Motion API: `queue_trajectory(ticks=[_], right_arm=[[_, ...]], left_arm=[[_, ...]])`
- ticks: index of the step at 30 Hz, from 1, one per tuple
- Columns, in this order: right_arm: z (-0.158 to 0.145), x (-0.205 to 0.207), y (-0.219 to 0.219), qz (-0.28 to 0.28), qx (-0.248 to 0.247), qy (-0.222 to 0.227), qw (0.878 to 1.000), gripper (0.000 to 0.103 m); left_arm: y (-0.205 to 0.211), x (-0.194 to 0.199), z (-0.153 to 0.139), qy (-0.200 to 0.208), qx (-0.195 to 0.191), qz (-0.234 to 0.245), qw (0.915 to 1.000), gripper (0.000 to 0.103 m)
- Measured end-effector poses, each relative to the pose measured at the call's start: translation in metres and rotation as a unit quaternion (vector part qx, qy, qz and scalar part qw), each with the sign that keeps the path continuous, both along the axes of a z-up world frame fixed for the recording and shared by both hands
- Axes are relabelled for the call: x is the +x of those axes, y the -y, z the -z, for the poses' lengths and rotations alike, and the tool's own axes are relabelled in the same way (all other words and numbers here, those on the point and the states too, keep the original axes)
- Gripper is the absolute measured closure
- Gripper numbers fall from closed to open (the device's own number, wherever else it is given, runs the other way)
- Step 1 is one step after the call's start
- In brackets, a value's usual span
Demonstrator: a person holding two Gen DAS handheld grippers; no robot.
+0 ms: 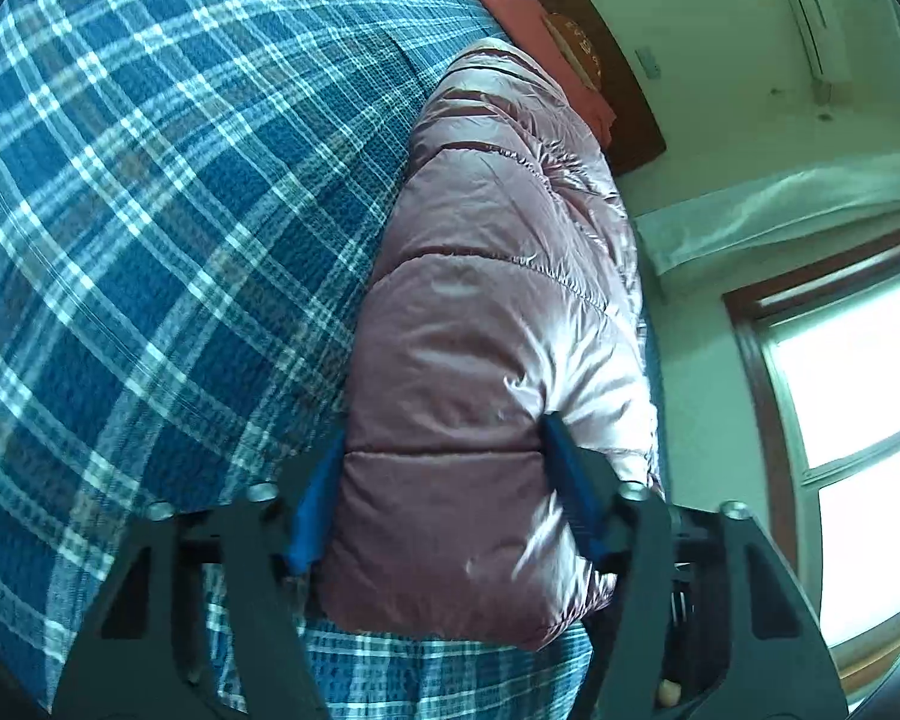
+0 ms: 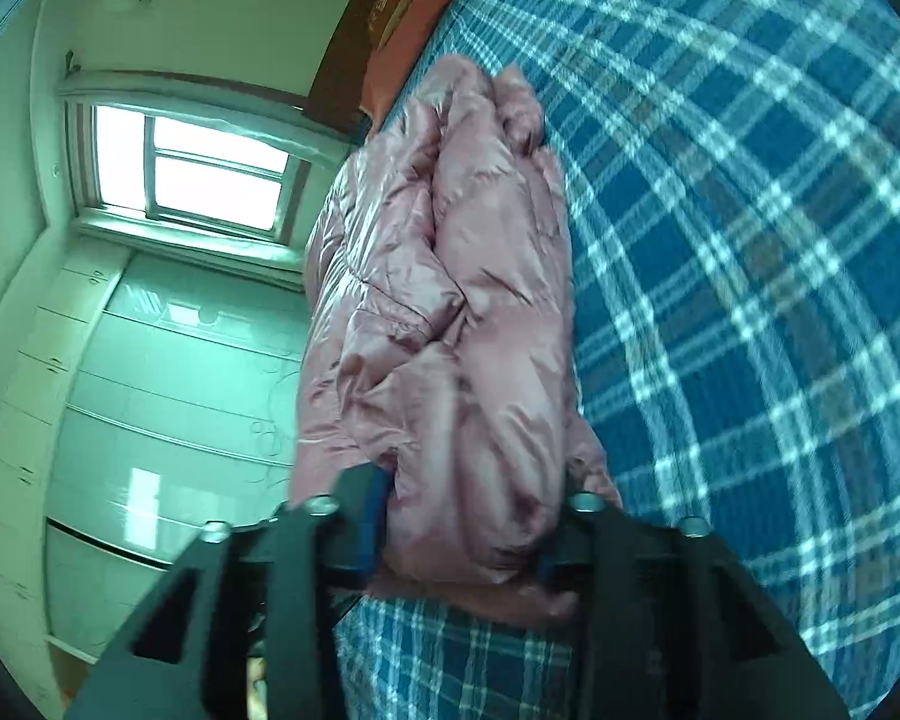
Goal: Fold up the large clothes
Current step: 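Open both tools and release the folded pink jacket onto the bed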
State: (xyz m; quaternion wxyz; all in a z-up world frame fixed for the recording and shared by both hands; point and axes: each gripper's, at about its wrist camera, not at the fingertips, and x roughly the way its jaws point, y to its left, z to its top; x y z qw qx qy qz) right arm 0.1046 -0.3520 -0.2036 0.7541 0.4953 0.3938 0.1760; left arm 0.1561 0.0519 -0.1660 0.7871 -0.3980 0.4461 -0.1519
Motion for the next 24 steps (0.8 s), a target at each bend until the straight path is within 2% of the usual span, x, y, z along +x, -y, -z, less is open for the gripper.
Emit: queue_trajectory(ticks=[3,7,10,11,15,18,24], right_arm=[[0.006,-0.006,-0.005,-0.004,-0.009,0.0,1.0,0.076],[0.023,-0.003,-0.002,0.0,0.014,-0.004,1.0,0.077],[0.024,-0.004,0.001,-0.003,0.017,0.002,1.0,0.077],[0.024,-0.005,0.003,-0.002,0.021,0.001,1.0,0.074],[0.023,-0.003,0.012,0.003,0.034,0.004,0.999,0.065],[0.017,-0.012,0.016,0.004,0.021,0.008,1.0,0.06],[0.011,-0.029,0.02,0.01,0.013,0.012,1.0,0.056]], left_arm=[[0.002,-0.001,0.001,0.002,0.018,0.003,0.9998,0.051],[0.003,-0.001,0.0,0.007,0.028,0.007,0.9996,0.051],[0.002,0.0,0.0,0.01,0.034,0.004,0.9994,0.044],[0.001,-0.001,0.0,0.009,0.04,0.001,0.9991,0.038],[0.001,-0.01,-0.007,0.018,0.067,-0.002,0.9976,0.031],[0.001,-0.018,-0.014,0.026,0.088,0.0,0.9958,0.03],[0.004,-0.029,-0.024,0.034,0.138,-0.003,0.9899,0.028]])
